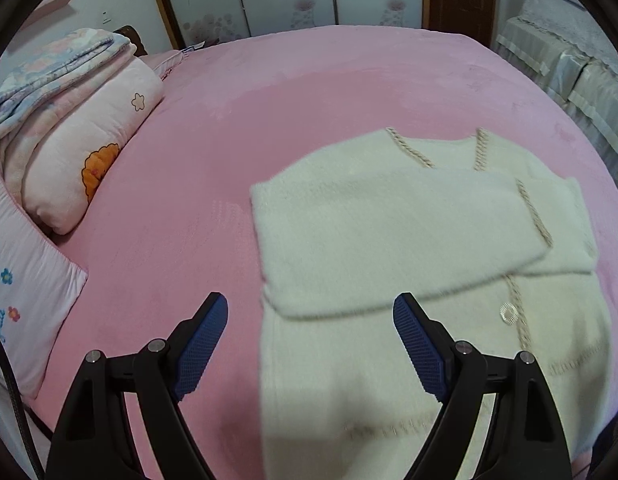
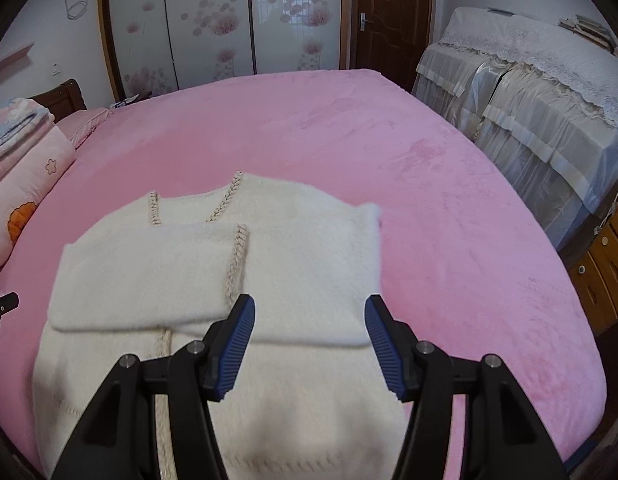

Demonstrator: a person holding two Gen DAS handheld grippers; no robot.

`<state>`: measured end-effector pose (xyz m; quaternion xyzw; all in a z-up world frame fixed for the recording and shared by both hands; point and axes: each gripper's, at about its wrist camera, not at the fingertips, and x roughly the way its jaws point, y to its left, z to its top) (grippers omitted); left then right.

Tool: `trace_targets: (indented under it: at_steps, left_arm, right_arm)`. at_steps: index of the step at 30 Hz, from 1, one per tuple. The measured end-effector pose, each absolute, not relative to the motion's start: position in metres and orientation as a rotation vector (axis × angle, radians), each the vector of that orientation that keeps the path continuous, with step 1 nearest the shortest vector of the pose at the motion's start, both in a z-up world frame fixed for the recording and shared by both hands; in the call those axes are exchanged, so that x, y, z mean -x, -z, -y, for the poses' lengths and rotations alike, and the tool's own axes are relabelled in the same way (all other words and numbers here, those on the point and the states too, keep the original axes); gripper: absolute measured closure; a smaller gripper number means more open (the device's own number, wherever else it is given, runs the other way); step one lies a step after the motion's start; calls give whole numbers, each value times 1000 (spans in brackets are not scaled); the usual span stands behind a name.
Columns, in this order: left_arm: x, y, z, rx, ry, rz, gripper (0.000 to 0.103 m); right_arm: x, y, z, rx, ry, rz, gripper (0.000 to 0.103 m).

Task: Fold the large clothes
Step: 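Lift both tools away and move them to the cardigan hem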

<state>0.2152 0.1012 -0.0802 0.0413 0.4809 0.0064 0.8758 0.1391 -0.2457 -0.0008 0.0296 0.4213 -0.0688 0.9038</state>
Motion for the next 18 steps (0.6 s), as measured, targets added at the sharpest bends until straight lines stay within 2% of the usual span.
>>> trace_targets:
  at_steps: [10,18]
  left_arm:
    - [-102,59,-95,-102,29,-1033,19]
    - [-46,59,-110,-77,23,-1075,19]
  right_arm:
    - [-37,-24,231,29,46,-848,45]
    - [20,-31,214,76,-42,-853,45]
